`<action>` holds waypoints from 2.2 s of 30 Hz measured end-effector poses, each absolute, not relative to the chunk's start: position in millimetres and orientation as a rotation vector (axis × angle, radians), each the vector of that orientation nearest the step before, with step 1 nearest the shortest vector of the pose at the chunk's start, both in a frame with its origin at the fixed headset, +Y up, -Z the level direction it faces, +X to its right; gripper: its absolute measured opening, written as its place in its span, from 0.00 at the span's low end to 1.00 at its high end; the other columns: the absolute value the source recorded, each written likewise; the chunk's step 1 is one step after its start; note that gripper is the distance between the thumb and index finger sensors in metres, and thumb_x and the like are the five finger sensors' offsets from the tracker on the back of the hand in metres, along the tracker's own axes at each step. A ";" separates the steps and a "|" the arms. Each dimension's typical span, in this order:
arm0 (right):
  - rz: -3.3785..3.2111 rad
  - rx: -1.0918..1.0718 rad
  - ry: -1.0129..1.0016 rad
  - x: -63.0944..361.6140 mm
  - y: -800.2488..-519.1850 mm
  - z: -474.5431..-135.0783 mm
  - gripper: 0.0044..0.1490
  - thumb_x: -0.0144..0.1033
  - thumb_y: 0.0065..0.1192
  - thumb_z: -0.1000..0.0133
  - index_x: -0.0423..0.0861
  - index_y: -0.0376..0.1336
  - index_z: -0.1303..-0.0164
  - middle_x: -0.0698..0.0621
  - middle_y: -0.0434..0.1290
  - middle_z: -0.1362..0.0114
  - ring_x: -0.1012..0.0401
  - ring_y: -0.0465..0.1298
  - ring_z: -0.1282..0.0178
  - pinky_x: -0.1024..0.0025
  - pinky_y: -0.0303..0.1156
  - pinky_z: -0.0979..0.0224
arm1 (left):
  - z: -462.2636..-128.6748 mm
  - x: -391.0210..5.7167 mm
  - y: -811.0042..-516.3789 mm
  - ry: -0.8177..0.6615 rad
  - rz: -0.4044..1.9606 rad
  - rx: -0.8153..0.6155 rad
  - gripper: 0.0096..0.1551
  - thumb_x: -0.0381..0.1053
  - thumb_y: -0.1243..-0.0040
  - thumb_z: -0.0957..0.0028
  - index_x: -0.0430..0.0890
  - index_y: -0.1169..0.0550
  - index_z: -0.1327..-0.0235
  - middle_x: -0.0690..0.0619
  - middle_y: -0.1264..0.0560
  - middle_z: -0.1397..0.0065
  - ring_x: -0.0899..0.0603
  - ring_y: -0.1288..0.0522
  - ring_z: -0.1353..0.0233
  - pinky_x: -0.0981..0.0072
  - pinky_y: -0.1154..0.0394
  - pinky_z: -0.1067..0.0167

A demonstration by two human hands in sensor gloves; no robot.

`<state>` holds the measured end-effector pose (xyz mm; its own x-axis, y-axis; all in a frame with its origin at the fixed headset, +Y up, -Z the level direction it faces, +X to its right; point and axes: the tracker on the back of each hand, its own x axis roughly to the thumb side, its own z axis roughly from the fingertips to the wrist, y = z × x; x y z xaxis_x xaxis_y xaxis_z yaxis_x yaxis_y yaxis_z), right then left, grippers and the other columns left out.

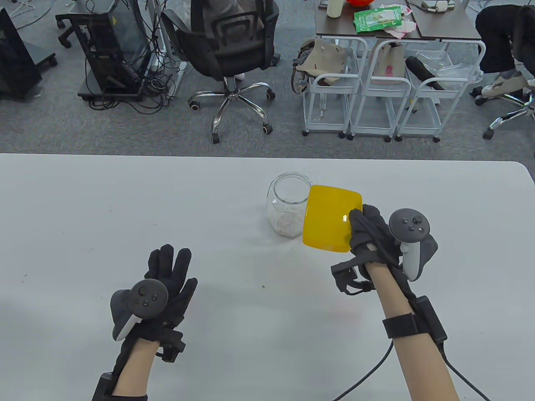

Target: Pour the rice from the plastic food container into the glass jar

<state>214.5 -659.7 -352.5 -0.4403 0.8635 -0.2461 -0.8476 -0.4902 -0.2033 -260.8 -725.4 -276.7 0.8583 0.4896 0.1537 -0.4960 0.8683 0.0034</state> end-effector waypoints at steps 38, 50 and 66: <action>2.426 -0.418 0.092 230.5 -754.6 -290.7 0.32 0.40 0.60 0.37 0.29 0.67 0.33 0.34 0.78 0.49 0.48 0.82 0.70 0.60 0.77 0.67 | -276.6 -255.6 -726.9 -0.149 0.483 0.040 0.39 0.64 0.59 0.39 0.59 0.48 0.14 0.41 0.59 0.10 0.31 0.61 0.14 0.30 0.49 0.24; 2.431 -0.424 0.153 230.0 -761.6 -294.0 0.34 0.42 0.59 0.37 0.30 0.67 0.33 0.34 0.78 0.47 0.47 0.82 0.68 0.59 0.77 0.66 | -276.4 -254.0 -728.4 -0.154 0.479 0.030 0.39 0.64 0.59 0.39 0.59 0.48 0.14 0.41 0.59 0.10 0.31 0.61 0.14 0.30 0.49 0.25; 2.589 -0.342 -0.323 250.9 -719.7 -281.9 0.39 0.48 0.53 0.36 0.36 0.61 0.21 0.33 0.70 0.25 0.34 0.76 0.34 0.42 0.73 0.42 | -276.1 -254.4 -728.5 -0.157 0.482 0.043 0.39 0.64 0.59 0.39 0.59 0.48 0.14 0.41 0.59 0.10 0.31 0.61 0.14 0.30 0.49 0.25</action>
